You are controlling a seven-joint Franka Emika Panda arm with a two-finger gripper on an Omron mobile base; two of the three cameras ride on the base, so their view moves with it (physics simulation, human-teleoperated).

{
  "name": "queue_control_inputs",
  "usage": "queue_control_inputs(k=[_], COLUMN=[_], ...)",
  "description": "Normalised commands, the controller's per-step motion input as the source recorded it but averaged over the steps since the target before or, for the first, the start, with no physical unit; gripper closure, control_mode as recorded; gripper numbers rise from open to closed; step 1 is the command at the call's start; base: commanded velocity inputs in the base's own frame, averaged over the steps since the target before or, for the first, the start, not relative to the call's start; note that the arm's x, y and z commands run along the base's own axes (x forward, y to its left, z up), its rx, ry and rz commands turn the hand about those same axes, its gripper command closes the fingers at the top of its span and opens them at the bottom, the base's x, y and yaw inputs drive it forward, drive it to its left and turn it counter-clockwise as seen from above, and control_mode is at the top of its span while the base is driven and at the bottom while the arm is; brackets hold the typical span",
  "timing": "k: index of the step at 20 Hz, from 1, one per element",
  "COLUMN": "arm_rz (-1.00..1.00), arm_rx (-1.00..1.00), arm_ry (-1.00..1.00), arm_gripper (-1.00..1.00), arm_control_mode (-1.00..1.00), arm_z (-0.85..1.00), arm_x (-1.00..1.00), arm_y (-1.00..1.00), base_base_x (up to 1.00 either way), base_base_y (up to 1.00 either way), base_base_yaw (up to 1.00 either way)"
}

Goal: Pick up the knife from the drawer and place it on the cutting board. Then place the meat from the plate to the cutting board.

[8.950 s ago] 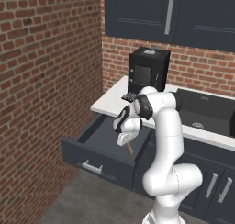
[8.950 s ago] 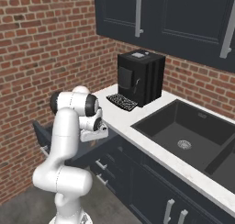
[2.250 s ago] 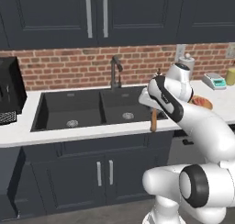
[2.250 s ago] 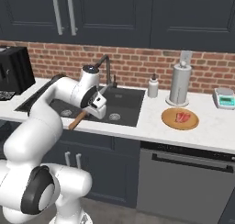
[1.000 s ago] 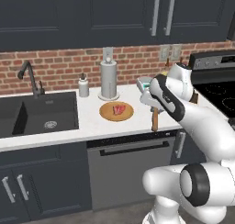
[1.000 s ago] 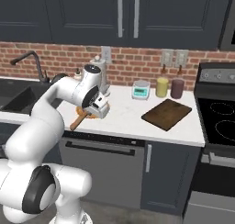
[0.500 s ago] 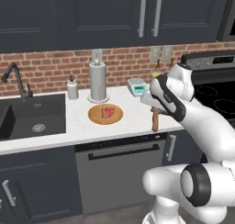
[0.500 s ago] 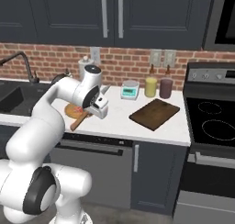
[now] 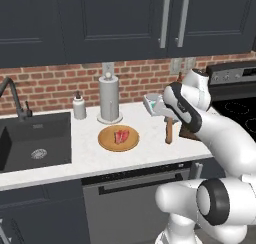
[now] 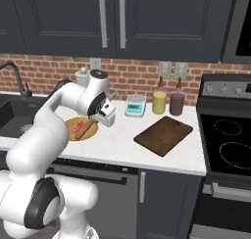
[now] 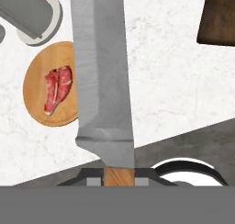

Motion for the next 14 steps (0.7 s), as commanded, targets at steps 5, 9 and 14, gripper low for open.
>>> queue_control_inputs(k=[5,9,14], arm_rz=[0.0,0.0,0.0], arm_rx=[0.0,0.0,0.0], arm_ry=[0.0,0.0,0.0], arm_gripper=[1.0,1.0,1.0], arm_control_mode=[1.0,1.0,-1.0], arm_z=[0.0,0.0,-0.03], arm_x=[0.0,0.0,0.0], arm_y=[0.0,0.0,-0.3], base_base_x=[0.13,0.0,0.0], base_base_y=[-0.16,-0.38,-0.37], base_base_yaw=[0.0,0.0,0.0])
